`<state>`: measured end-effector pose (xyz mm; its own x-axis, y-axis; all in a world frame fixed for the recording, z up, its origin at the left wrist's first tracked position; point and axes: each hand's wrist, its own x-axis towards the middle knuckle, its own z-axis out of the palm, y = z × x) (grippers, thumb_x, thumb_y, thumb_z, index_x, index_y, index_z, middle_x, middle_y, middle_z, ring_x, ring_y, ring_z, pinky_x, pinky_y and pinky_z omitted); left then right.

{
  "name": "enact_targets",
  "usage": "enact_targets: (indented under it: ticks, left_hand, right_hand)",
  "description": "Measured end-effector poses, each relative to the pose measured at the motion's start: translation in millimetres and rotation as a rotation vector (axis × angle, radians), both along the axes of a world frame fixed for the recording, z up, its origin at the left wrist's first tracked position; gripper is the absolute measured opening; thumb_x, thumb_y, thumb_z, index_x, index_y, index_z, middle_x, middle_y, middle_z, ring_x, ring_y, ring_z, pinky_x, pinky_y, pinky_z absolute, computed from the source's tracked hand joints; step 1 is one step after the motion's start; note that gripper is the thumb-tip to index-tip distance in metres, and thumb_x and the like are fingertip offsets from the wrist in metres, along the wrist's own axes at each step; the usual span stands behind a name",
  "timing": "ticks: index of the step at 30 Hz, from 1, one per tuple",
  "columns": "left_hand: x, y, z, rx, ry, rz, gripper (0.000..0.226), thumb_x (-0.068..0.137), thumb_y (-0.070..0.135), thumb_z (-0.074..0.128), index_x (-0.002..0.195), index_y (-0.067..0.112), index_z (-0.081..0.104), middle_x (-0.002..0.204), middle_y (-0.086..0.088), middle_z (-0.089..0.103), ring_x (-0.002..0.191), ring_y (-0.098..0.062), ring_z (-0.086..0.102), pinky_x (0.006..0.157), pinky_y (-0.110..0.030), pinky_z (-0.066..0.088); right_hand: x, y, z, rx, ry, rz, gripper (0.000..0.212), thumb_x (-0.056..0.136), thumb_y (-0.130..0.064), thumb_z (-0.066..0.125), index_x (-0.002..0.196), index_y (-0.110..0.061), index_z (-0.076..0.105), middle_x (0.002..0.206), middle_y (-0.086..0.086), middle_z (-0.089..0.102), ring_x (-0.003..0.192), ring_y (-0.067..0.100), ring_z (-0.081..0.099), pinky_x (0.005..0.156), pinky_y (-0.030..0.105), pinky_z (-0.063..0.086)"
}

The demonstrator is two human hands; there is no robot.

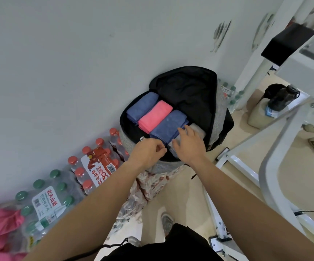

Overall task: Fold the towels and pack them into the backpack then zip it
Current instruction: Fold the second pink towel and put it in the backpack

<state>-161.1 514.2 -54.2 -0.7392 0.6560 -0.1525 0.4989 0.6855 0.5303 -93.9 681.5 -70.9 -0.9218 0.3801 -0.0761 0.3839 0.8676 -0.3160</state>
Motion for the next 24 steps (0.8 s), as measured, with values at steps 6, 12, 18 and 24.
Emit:
enact_targets:
  ticks: [6,12,18,24]
  left_hand:
    - [-17.0,-46.9,19.6,0.025,0.091,0.2,0.017,0.09,0.03,0.06,0.101,0.021,0.069,0.097,0.003,0.06,0.088,-0.016,0.06,0.079,-0.036,0.051]
    - [-14.7,-148.1,37.5,-0.067,0.116,0.537,0.022,0.09,0.033,0.057,0.104,0.02,0.068,0.1,0.001,0.06,0.09,-0.02,0.06,0.083,-0.037,0.051]
    - [37.6,-253.7,42.5,-0.116,0.062,0.791,0.028,0.089,0.036,0.057,0.108,0.019,0.068,0.107,-0.004,0.064,0.097,-0.024,0.062,0.087,-0.039,0.052]
    - [102.8,-355.7,40.1,-0.139,0.028,0.973,0.022,0.092,0.032,0.055,0.099,0.02,0.072,0.105,0.0,0.071,0.083,-0.014,0.066,0.081,-0.034,0.057]
  right_hand:
    - [-45.4,-41.6,29.3,-0.022,0.06,0.207,0.052,0.097,-0.039,0.048,0.141,-0.012,0.045,0.147,0.014,0.042,0.126,0.036,0.047,0.103,0.044,0.039]
    - [-82.5,-114.0,52.6,0.02,0.086,0.495,0.043,0.097,-0.035,0.048,0.132,-0.01,0.05,0.128,0.017,0.052,0.107,0.038,0.055,0.088,0.046,0.045]
    - [-88.5,-222.1,65.2,0.024,0.055,0.819,0.047,0.097,-0.035,0.045,0.139,-0.014,0.048,0.135,0.013,0.049,0.118,0.034,0.053,0.097,0.047,0.045]
    - [-63.3,-335.0,55.5,0.061,0.016,1.019,0.045,0.095,-0.037,0.047,0.135,-0.016,0.049,0.134,0.01,0.045,0.115,0.032,0.053,0.094,0.048,0.048]
